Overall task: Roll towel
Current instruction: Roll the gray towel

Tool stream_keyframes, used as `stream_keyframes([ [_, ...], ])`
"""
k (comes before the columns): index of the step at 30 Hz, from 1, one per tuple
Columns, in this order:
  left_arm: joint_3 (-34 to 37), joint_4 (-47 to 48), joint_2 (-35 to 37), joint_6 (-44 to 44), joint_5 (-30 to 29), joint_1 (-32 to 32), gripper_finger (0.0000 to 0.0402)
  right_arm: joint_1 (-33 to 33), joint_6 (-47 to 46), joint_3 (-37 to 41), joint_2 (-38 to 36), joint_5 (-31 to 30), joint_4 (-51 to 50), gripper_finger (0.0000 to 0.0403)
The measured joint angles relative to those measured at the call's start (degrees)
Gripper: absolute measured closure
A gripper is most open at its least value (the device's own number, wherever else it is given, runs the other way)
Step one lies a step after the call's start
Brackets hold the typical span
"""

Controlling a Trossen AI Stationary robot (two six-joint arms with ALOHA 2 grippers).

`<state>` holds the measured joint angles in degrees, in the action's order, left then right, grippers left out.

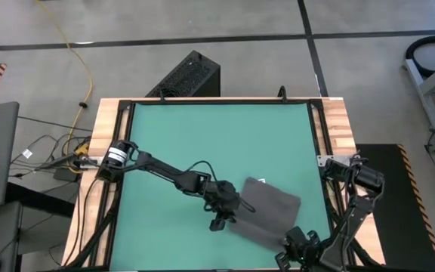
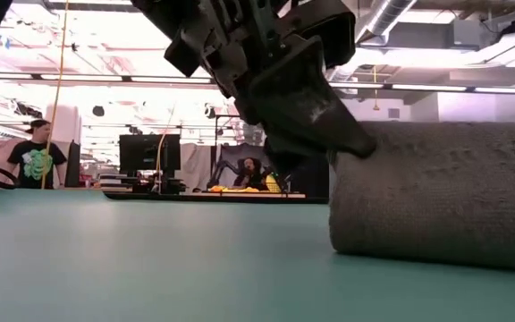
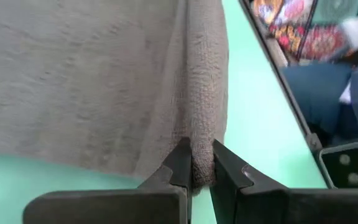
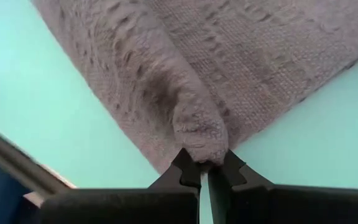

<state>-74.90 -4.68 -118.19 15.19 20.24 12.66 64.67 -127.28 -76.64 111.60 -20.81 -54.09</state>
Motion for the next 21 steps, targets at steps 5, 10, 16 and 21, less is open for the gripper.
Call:
stream_keyframes([
  [5,1.24,-0.45,0.0,0.45,-0.84,-0.24,0.0388,-0.91,0.5,0.94,0.18,3.17,0.5,0.038],
  [10,2.58,-0.45,0.0,2.11,-5.01,-0.25,0.0387,-1.19,1.18,2.86,0.03,4.61,2.94,0.038],
  [16,2.66,-0.04,0.0,-3.71,-5.13,-0.21,0.0355,-1.18,1.59,3.02,0.02,4.98,3.37,0.038],
  [21,2.56,-2.52,-0.11,-10.42,-0.27,0.92,0.0291,-0.96,2.15,3.05,0.07,6.77,3.44,0.038],
])
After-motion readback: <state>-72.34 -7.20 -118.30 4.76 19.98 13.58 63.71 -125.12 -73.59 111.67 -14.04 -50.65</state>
